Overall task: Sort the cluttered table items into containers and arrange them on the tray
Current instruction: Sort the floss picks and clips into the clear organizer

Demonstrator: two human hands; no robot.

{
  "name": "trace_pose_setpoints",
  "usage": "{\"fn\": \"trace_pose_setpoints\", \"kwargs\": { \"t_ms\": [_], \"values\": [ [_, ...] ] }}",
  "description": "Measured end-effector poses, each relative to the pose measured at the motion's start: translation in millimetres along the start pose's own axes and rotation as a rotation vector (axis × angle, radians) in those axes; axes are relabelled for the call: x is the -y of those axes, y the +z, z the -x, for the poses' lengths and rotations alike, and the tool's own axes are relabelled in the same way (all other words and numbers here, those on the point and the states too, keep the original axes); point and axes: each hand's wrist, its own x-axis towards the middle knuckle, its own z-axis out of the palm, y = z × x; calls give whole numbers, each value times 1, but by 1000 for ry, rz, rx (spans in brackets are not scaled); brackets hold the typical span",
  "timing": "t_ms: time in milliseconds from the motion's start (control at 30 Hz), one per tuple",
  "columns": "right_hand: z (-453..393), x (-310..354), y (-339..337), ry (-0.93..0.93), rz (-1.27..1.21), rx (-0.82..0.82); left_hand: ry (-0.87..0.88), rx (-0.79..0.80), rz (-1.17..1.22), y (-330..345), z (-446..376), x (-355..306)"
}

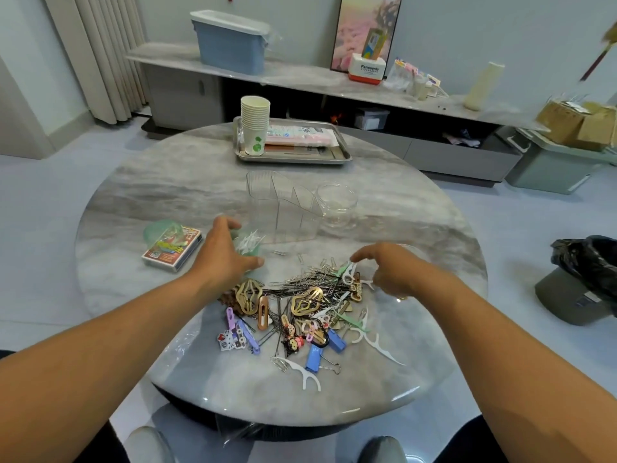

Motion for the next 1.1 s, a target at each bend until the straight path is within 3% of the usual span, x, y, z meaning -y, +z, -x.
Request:
{"fn": "trace_pose_setpoints", "kwargs": {
  "t_ms": [167,367,600,833,1000,1100],
  "values": [
    [-10,0,18,-184,160,88,58,30,-74,3,6,-10],
    [-20,-2,22,-178,88,17,338,-97,-171,8,15,-27],
    [-22,4,27,-130,-21,41,495,-207,-211,18,29,-44],
    [-16,6,13,-118,-89,-50,450,102,-118,29,38,-53],
    [-9,7,-1,-64,-399,-81,339,281,-113,37,40,-54],
    [-2,8,-2,-80,-624,-14,219,335,-26,41,40,-57]
  ]
}}
